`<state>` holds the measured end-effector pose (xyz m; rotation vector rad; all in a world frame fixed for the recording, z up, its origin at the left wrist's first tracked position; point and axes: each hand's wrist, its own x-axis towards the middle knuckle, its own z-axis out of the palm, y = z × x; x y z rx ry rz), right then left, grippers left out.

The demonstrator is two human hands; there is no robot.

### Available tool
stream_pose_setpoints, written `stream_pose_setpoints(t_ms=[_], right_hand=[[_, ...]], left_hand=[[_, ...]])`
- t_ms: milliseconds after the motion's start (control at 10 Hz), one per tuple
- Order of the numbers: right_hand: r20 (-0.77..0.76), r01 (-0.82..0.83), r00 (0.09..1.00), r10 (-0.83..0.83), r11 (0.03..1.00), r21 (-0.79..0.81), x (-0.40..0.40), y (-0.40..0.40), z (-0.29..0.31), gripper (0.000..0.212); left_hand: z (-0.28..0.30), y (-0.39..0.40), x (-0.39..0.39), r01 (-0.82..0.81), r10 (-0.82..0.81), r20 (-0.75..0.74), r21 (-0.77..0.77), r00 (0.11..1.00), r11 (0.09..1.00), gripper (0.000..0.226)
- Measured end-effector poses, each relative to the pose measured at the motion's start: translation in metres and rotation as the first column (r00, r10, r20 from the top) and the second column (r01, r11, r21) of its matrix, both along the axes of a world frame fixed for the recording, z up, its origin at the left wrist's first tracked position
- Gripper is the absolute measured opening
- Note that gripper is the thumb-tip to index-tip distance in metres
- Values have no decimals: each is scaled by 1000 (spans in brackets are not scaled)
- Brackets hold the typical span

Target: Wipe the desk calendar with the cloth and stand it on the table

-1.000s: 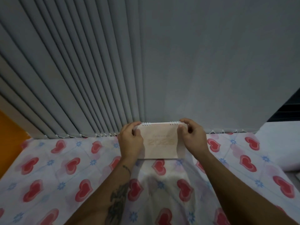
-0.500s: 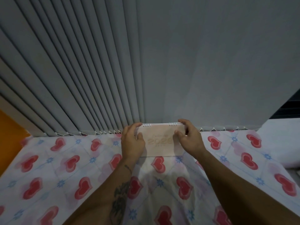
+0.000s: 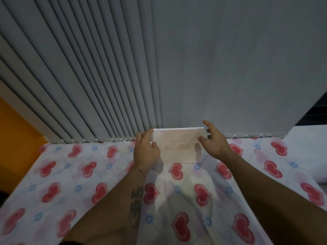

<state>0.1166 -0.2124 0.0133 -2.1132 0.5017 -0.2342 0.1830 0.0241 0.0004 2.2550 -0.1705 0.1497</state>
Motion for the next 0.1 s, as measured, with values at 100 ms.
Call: stream_pose_setpoints(t_ms=[100], right_hand=[[4,-4,1000,5,997,-82,-10,-1,5,65]], left_hand=[[6,7,-13,34,-35,2,143,999,989,43]])
